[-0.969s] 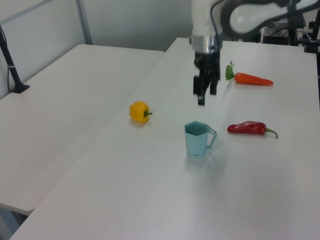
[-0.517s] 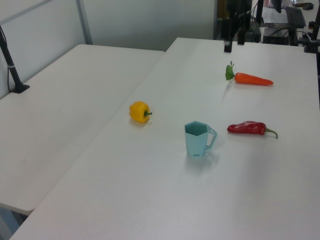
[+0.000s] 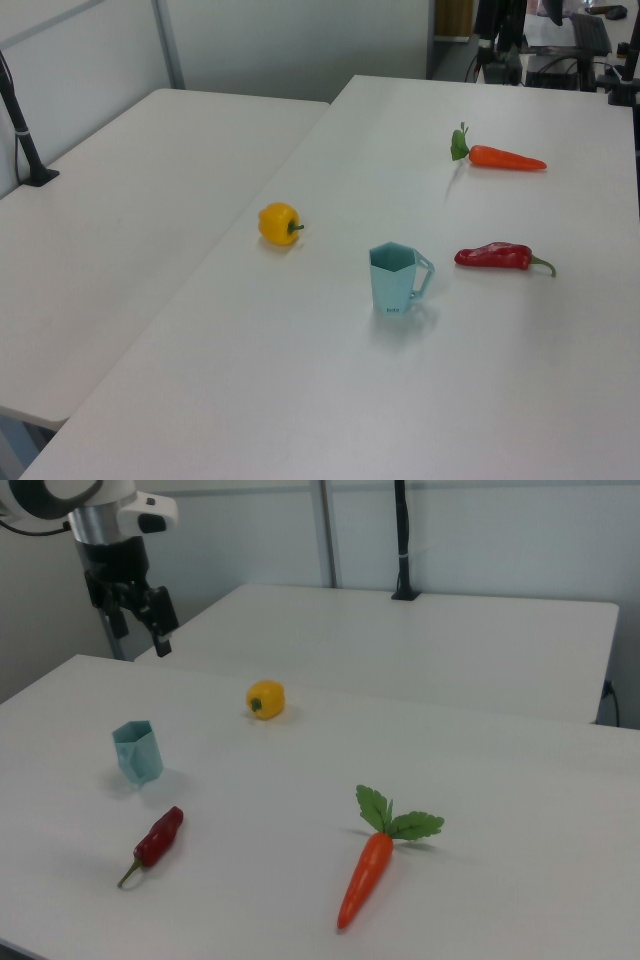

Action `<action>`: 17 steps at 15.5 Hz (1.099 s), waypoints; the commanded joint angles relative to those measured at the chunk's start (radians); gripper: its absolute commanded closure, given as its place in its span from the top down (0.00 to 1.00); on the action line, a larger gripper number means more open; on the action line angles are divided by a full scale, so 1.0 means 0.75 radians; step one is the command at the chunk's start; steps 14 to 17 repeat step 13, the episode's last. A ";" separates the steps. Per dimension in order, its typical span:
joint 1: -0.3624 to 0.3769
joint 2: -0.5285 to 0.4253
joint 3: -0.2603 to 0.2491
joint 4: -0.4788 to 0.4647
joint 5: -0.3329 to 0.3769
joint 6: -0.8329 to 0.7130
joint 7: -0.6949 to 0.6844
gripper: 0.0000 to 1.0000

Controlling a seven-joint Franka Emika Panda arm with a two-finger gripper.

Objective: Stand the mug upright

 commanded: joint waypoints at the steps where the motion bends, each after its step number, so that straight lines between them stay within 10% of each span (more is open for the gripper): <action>1: 0.009 -0.029 -0.026 -0.093 0.004 0.140 -0.205 1.00; 17: 0.013 -0.027 -0.026 -0.151 -0.002 0.239 -0.247 1.00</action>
